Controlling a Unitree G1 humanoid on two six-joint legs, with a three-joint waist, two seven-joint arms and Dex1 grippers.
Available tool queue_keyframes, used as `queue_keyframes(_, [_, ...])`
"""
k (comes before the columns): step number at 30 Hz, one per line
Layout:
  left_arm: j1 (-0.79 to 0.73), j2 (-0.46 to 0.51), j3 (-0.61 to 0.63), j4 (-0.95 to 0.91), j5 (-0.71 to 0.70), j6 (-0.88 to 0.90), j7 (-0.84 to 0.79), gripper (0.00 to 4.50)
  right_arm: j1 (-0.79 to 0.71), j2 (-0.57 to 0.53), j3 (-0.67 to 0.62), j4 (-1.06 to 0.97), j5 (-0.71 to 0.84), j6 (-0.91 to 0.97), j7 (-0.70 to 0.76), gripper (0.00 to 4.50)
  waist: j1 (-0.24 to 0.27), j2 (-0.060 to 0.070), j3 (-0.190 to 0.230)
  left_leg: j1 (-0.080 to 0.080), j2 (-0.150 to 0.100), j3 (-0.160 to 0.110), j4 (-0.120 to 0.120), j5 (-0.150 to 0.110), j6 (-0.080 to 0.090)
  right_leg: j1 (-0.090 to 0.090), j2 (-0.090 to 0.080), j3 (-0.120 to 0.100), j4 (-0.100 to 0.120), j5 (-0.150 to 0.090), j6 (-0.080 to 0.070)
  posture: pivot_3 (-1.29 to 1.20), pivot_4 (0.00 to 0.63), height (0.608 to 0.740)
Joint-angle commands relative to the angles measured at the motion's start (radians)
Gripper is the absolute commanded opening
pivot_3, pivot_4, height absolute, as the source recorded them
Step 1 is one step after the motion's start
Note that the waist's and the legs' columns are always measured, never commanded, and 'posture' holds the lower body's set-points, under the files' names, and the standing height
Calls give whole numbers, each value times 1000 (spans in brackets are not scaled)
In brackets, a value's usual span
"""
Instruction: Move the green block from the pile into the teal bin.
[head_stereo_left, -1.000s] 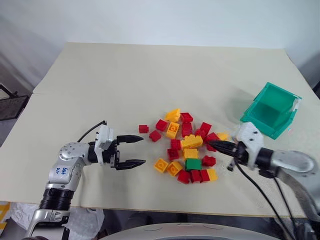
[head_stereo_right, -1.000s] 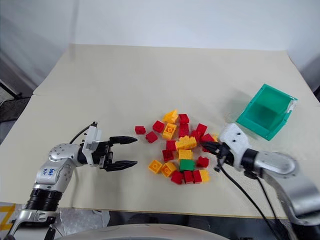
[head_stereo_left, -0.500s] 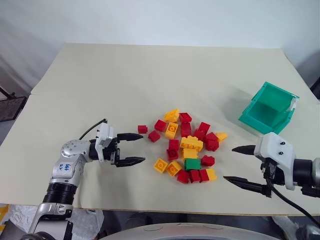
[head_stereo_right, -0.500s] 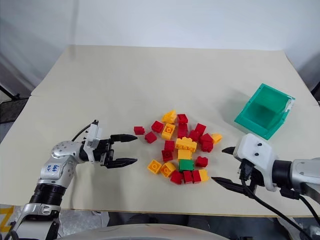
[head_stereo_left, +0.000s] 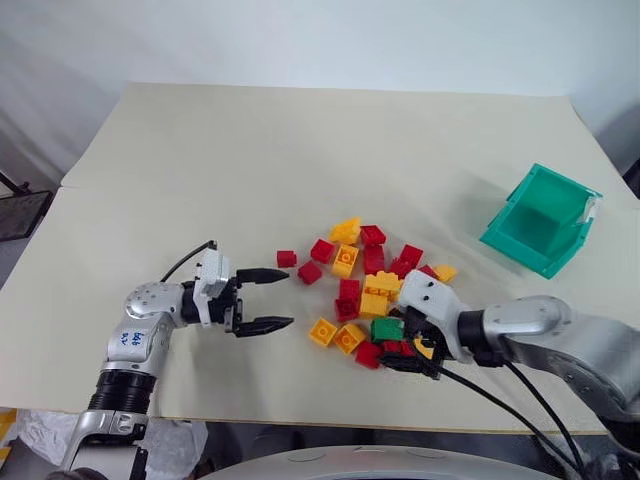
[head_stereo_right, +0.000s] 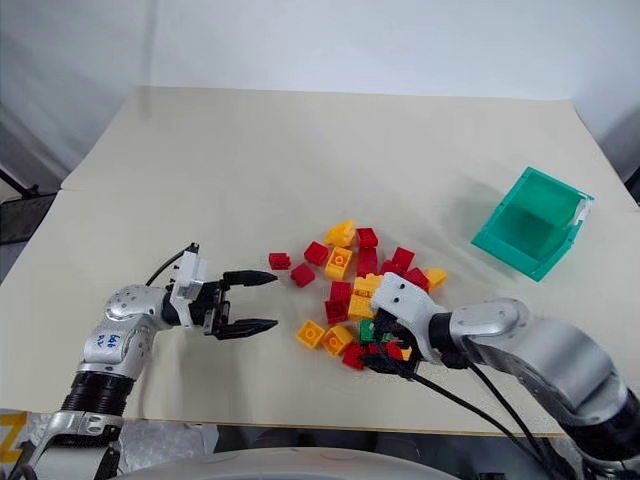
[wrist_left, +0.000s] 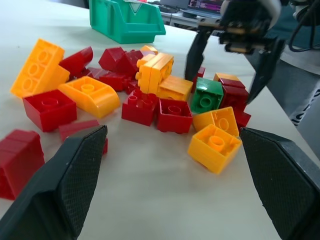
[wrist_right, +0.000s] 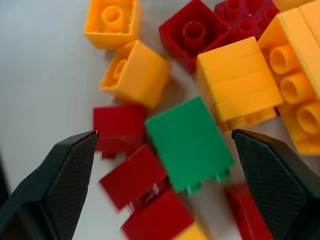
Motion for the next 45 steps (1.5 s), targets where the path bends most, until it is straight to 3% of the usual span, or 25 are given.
queue_keyframes(1, [26,10,18,-65,-24,11,11,4500,-41,45,44,22,-21,51,-36,4472,0,0,0,0,0,0,0,0,0,0,0,0,0,0,0,0,150,740])
queue_keyframes(5, [42,15,25,-92,-37,25,15,4500,-64,75,73,48,-45,99,-70,4472,-5,0,0,1,1,0,0,0,0,0,1,0,1,0,0,0,150,740])
queue_keyframes(7, [39,14,29,-97,-39,22,16,4500,-69,75,67,44,-43,105,-67,4099,-4,0,0,1,1,0,0,0,0,0,1,1,1,0,0,0,150,740])
queue_keyframes(15, [5,4,24,-111,-32,4,24,4500,-84,-12,11,-2,-23,101,-16,1551,-1,-1,-1,1,0,0,0,0,1,1,0,0,1,0,0,0,150,740])
queue_keyframes(20, [-20,-6,15,-100,-30,-2,25,4500,-113,-48,-8,-1,-30,51,18,1497,-1,-1,-1,0,0,1,0,-1,1,0,1,0,0,0,0,0,150,740])
queue_keyframes(24, [-47,-18,4,-95,-26,-9,20,4500,-138,-53,-109,26,-24,-40,55,1497,-1,-1,0,0,0,1,0,-1,1,0,1,0,0,0,0,0,150,740])
queue_keyframes(28, [-104,-48,-34,-87,8,-5,48,4500,-117,-154,-278,90,-28,-125,131,1497,9,-1,0,-1,-1,0,1,-1,2,1,0,-1,-1,1,1,0,150,740])
queue_keyframes(33, [-176,-114,-75,-45,85,-47,141,4500,-56,-233,-376,247,-181,-291,91,1497,2,-1,0,-2,-1,2,0,-1,4,1,1,0,-5,2,4,0,150,740])
queue_keyframes(39, [-310,-223,-104,85,223,-96,357,4500,-78,-227,-364,533,-393,-516,1,1497,4,-1,0,-2,-2,4,1,-1,4,1,1,1,-5,3,5,0,150,740])
queue_keyframes(45, [-403,-313,-123,197,283,-160,459,4500,-176,-133,-320,795,-520,-689,-71,1497,-2,-1,0,-2,-1,5,0,-1,5,1,2,1,-6,3,6,0,150,740])
